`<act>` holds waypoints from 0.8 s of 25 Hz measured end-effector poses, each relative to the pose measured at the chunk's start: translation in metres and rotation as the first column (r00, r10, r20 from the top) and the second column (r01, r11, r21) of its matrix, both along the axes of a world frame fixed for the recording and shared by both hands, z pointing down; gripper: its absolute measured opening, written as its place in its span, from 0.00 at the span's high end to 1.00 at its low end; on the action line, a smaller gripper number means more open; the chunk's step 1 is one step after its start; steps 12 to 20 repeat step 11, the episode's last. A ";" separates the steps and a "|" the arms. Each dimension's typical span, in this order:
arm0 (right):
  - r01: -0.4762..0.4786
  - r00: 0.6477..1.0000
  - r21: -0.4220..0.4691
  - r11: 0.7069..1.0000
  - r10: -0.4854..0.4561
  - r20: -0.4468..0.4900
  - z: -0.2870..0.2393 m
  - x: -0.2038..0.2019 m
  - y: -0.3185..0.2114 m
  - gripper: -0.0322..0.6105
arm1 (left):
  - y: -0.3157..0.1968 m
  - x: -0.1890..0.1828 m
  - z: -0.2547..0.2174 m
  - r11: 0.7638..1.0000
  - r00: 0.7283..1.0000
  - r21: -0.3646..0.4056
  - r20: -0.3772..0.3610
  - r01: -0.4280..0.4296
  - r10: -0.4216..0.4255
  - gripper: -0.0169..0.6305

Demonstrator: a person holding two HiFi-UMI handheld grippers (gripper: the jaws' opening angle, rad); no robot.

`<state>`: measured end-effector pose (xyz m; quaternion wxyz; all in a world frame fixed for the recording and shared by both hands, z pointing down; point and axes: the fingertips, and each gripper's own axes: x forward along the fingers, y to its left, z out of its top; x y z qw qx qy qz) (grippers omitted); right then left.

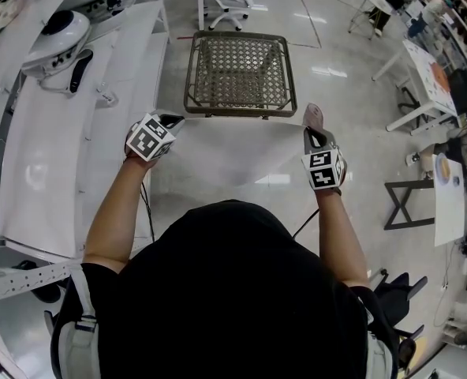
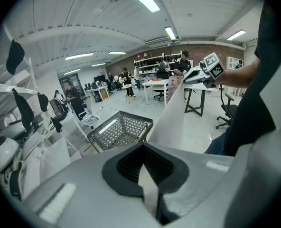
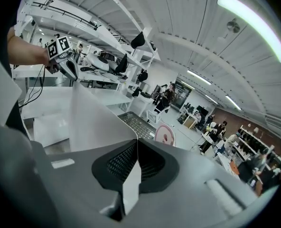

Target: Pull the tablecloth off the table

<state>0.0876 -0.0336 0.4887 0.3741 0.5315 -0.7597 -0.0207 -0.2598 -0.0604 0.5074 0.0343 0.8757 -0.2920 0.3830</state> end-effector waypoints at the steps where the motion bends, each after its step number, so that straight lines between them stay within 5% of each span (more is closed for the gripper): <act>1: 0.000 1.000 0.000 1.000 0.000 0.000 0.000 0.000 -0.001 0.90 | -0.001 0.000 0.000 1.000 1.000 -0.001 0.000 0.000 0.000 0.97; 20: -0.009 1.000 0.001 1.000 0.009 0.001 -0.001 -0.001 -0.007 0.90 | -0.010 -0.003 -0.002 1.000 1.000 0.002 -0.023 0.005 -0.005 0.97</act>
